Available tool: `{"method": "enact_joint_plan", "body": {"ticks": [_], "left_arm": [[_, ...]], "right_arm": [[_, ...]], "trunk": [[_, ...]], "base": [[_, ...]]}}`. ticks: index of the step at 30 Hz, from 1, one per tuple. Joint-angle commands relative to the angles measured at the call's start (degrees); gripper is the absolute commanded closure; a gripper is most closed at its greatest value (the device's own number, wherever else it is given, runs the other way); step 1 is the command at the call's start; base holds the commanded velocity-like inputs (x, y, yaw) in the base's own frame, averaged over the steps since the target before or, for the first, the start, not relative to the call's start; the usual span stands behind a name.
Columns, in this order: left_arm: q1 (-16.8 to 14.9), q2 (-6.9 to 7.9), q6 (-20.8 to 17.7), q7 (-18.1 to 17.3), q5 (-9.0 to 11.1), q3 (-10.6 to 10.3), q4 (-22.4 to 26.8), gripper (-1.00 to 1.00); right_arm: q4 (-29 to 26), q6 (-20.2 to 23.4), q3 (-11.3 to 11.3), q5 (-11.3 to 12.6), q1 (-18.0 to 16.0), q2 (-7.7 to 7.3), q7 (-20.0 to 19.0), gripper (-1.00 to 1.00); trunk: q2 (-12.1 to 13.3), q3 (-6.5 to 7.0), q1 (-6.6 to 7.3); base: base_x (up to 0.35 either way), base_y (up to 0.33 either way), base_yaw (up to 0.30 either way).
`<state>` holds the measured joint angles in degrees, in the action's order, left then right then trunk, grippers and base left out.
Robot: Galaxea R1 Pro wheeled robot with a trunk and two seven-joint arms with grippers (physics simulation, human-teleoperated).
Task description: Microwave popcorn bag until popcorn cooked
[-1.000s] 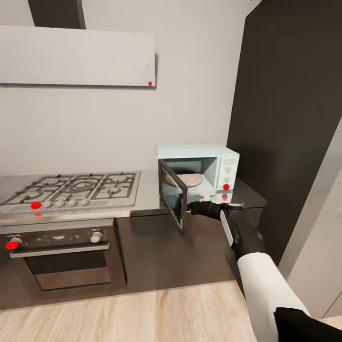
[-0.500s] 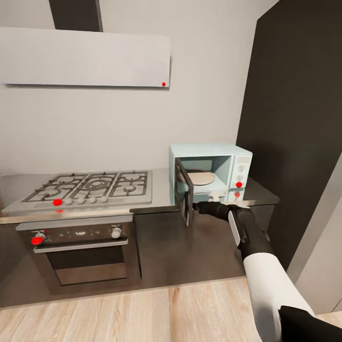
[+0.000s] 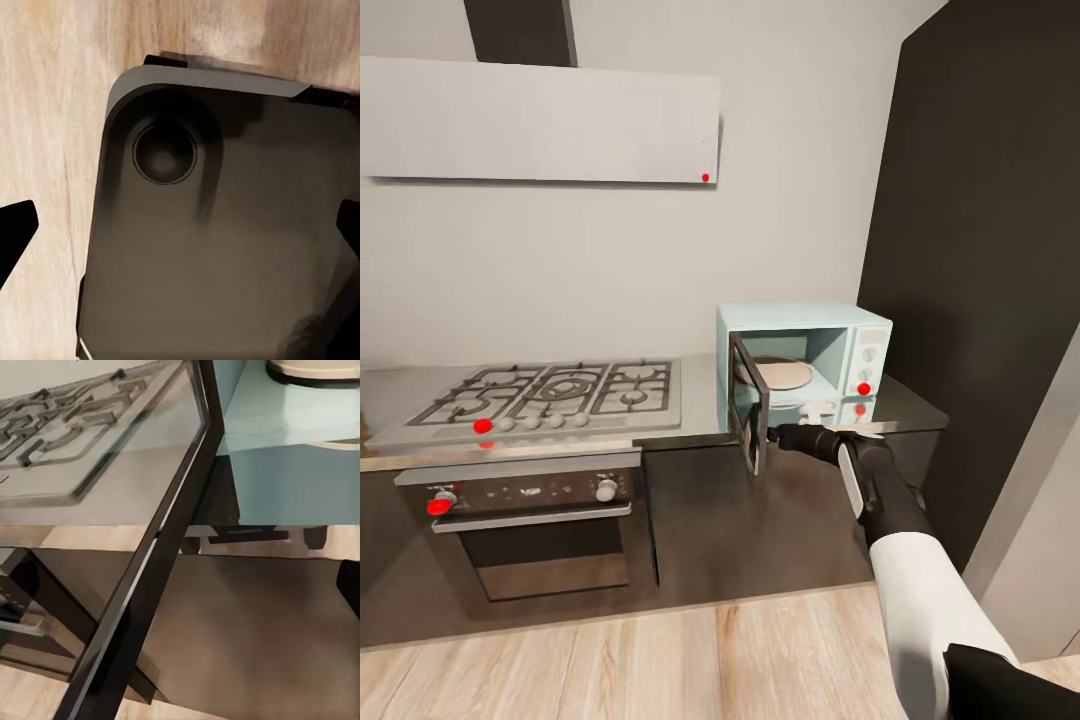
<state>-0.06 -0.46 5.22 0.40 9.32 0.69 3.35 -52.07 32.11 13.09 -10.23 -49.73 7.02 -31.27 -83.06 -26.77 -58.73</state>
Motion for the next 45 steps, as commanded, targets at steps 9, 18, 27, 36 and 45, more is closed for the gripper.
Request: {"method": "enact_joint_plan", "body": {"ticks": [9,18,27,36,45], "left_arm": [[-0.03,-0.06,0.14,0.04,0.35,0.01,-0.01,-1.00],[-0.03,-0.07,0.14,0.04,0.35,0.02,-0.01,-1.00],[-0.03,-0.07,0.14,0.13,0.35,0.10,-0.01,-1.00],[-0.03,-0.07,0.14,0.13,0.35,0.13,-0.01,-1.00],[-0.03,-0.07,0.14,0.13,0.35,0.19,-0.01,-1.00]], "right_arm": [[0.03,1.11,-2.56,0.43,-0.02,-8.67,2.91,-1.00],[23.03,-0.54,0.59,0.44,-0.02,-21.24,6.34,-1.00],[53.07,-26.43,0.30,0.35,4.15,-24.56,10.24,-1.00],[53.96,-38.57,0.18,0.40,30.35,-21.02,17.84,-1.00],[54.00,-42.87,0.18,0.55,39.58,-16.60,22.45,-1.00]], "trunk": [[-0.03,-0.07,0.00],[-0.03,-0.07,0.00],[-0.03,-0.07,0.00],[-0.03,-0.07,0.00],[-0.03,-0.07,0.00]], "base": [[0.000,0.000,0.000],[0.000,0.000,0.000],[0.000,0.000,0.000],[0.000,0.000,0.000],[0.000,0.000,0.000]]}}
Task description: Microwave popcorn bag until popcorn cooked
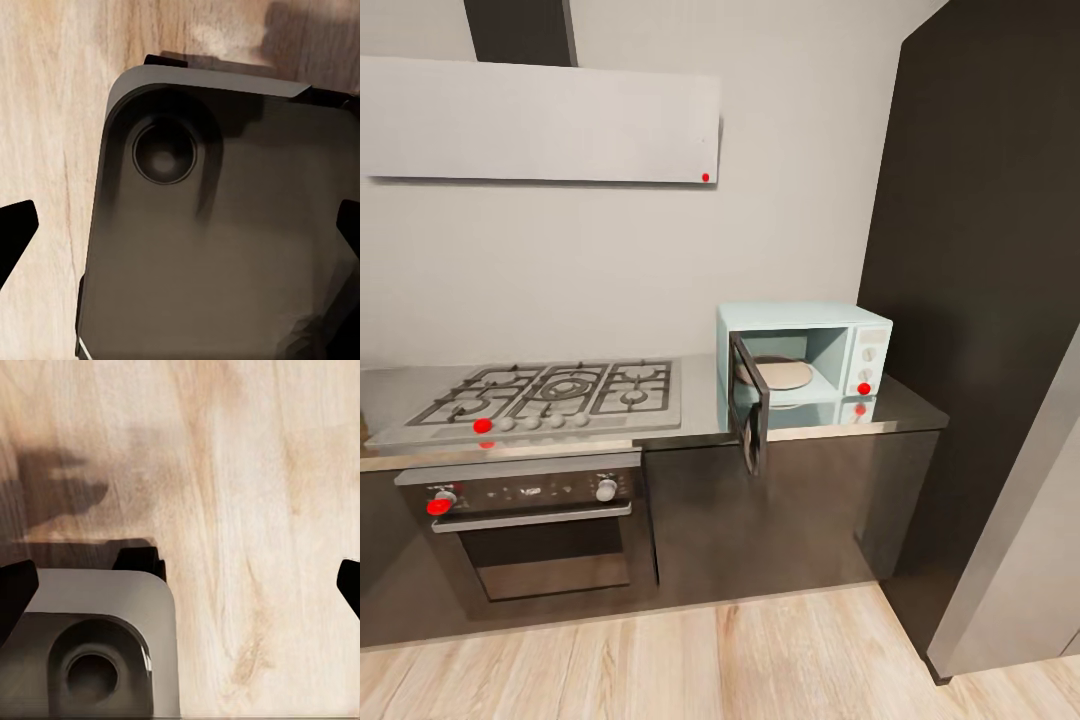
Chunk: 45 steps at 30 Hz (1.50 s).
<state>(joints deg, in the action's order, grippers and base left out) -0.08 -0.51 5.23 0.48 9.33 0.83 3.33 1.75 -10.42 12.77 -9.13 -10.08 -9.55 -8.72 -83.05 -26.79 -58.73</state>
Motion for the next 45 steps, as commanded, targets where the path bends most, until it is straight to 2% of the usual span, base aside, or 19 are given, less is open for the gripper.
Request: {"method": "enact_joint_plan", "body": {"ticks": [1,11,15,20,25,45], "left_arm": [[-0.01,-0.02,0.13,0.05,0.34,0.04,0.01,-1.00],[-0.01,-0.02,0.19,0.05,0.34,0.03,0.01,-1.00],[-0.01,-0.02,0.22,0.05,0.34,0.04,0.01,-1.00],[-0.01,0.05,0.22,0.05,0.34,0.04,0.06,-1.00],[-0.01,-0.02,0.22,0.05,0.34,0.04,0.03,-1.00],[-0.01,-0.07,0.18,0.05,0.34,0.04,0.01,-1.00]], "right_arm": [[0.18,-0.36,0.50,-0.54,-0.04,-0.01,0.03,-1.00],[0.18,0.47,0.59,-0.39,0.06,0.16,1.79,-1.00],[0.18,0.78,0.63,-0.42,0.06,1.62,3.07,-1.00],[0.18,0.88,0.59,-0.50,0.06,2.25,3.93,-1.00],[0.18,1.39,0.53,-0.59,0.06,3.75,5.02,-1.00],[0.18,1.63,0.45,-0.71,0.06,3.93,6.08,-1.00]], "trunk": [[-0.03,-0.05,0.00],[-0.03,-0.05,0.00],[-0.03,-0.03,0.00],[-0.03,0.09,0.00],[-0.03,0.12,0.00],[-0.03,0.13,0.00]], "base": [[0.000,0.000,0.000],[0.000,0.000,0.000],[0.000,0.000,0.042],[0.000,0.000,0.231],[0.000,0.000,0.271],[0.000,0.000,0.276]]}}
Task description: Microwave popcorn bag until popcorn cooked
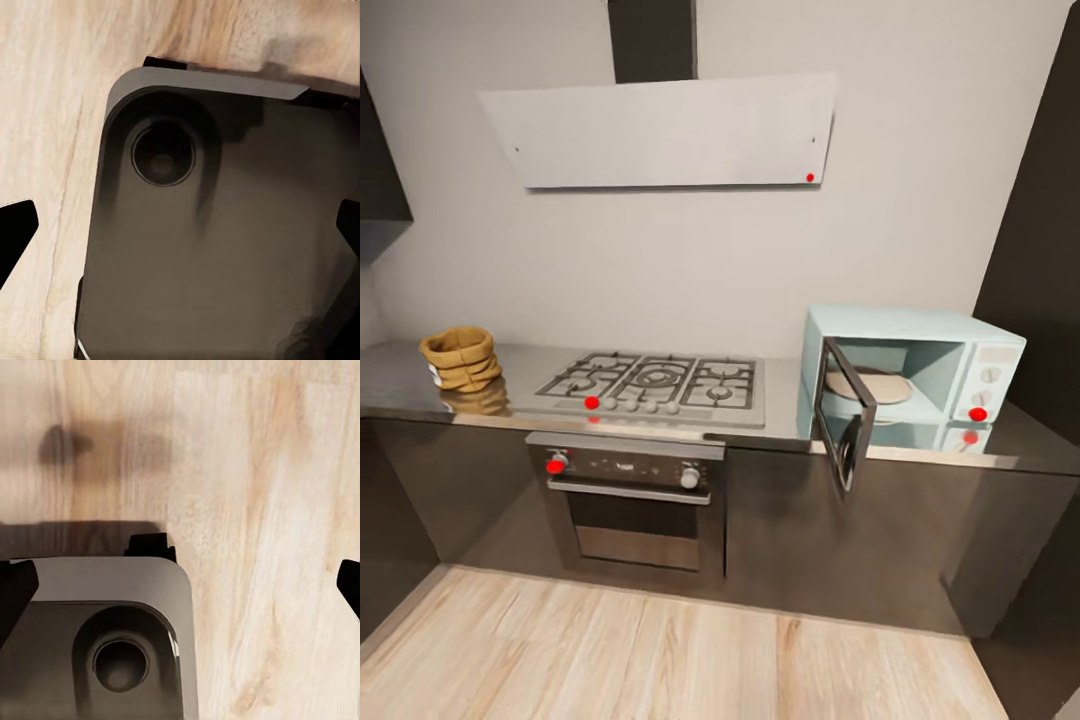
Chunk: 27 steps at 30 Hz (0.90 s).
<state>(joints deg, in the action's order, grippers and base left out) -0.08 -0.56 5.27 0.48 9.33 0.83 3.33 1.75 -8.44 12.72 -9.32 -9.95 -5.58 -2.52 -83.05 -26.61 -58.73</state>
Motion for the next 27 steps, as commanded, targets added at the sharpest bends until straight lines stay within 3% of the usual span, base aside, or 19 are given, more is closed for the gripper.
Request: {"method": "enact_joint_plan", "body": {"ticks": [1,11,15,17,27], "left_arm": [[-0.01,-0.04,0.13,0.05,0.34,0.05,0.01,-1.00],[-0.01,0.03,0.17,0.05,0.34,0.05,0.01,-1.00],[-0.01,0.03,0.17,0.12,0.34,0.05,0.01,-1.00],[-0.01,0.03,0.17,0.12,0.34,0.05,0.01,-1.00],[-0.01,0.00,0.17,0.13,0.34,0.05,0.04,-1.00]], "right_arm": [[0.19,-0.35,0.48,-0.52,-0.07,-0.04,-0.12,-1.00],[0.19,-0.44,0.40,-0.85,-0.07,0.05,2.21,-1.00],[0.19,-0.49,0.45,-4.49,-0.07,0.81,2.35,-1.00],[0.19,-0.45,0.46,-5.13,-0.07,1.03,2.39,-1.00],[0.19,-0.44,0.47,-5.36,-0.07,1.10,2.39,-1.00]], "trunk": [[-0.03,-0.05,0.00],[-0.03,-0.05,0.00],[-0.03,-0.05,0.00],[-0.03,-0.05,0.00],[-0.03,-0.05,0.00]], "base": [[0.000,0.000,0.281],[0.000,0.000,0.283],[0.000,0.000,0.288],[0.000,0.000,0.289],[0.000,0.000,0.289]]}}
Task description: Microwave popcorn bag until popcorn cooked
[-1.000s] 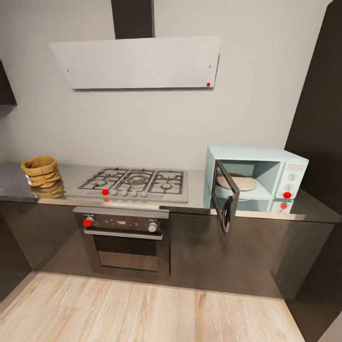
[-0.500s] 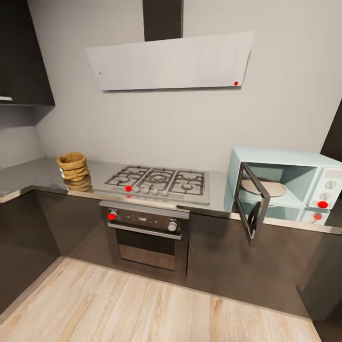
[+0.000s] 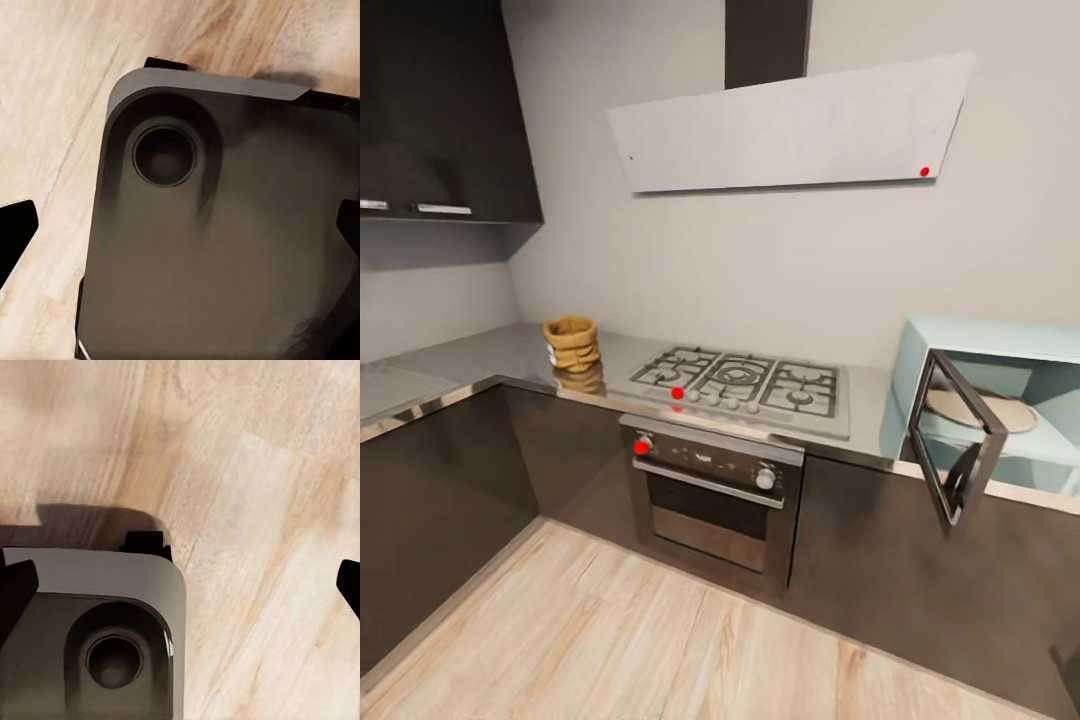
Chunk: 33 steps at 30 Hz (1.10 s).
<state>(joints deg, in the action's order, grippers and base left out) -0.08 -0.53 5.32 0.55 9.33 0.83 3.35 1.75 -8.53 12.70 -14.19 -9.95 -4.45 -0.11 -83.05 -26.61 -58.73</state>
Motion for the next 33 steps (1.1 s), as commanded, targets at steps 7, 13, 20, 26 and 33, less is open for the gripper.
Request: {"method": "enact_joint_plan", "body": {"ticks": [7,13,20,26,33], "left_arm": [[-0.01,-0.01,0.13,0.06,0.33,0.05,0.01,-1.00],[-0.01,0.00,0.12,0.06,0.33,0.05,0.00,-1.00],[-0.01,-0.01,0.13,0.06,0.33,0.05,0.06,-1.00],[-0.01,-0.02,0.13,0.11,0.33,0.05,0.07,-1.00],[-0.01,-0.08,0.13,0.15,0.33,0.05,0.08,-1.00]], "right_arm": [[0.19,-0.37,0.49,-0.49,-0.07,-0.03,0.02,-1.00],[0.19,-0.40,0.49,-0.49,-0.07,-0.03,0.02,-1.00],[0.19,-0.43,0.49,-0.49,-0.07,-0.03,0.03,-1.00],[0.19,-0.43,0.49,-0.49,-0.07,-0.03,0.03,-1.00],[0.19,-0.42,0.49,-0.49,-0.07,-0.03,0.02,-1.00]], "trunk": [[-0.03,-0.05,0.00],[-0.03,-0.05,0.00],[-0.03,-0.05,0.00],[-0.03,-0.05,0.00],[-0.03,-0.05,0.00]], "base": [[0.000,0.000,0.289],[0.000,0.000,0.289],[0.000,0.000,0.289],[0.000,0.000,0.289],[0.000,0.000,0.289]]}}
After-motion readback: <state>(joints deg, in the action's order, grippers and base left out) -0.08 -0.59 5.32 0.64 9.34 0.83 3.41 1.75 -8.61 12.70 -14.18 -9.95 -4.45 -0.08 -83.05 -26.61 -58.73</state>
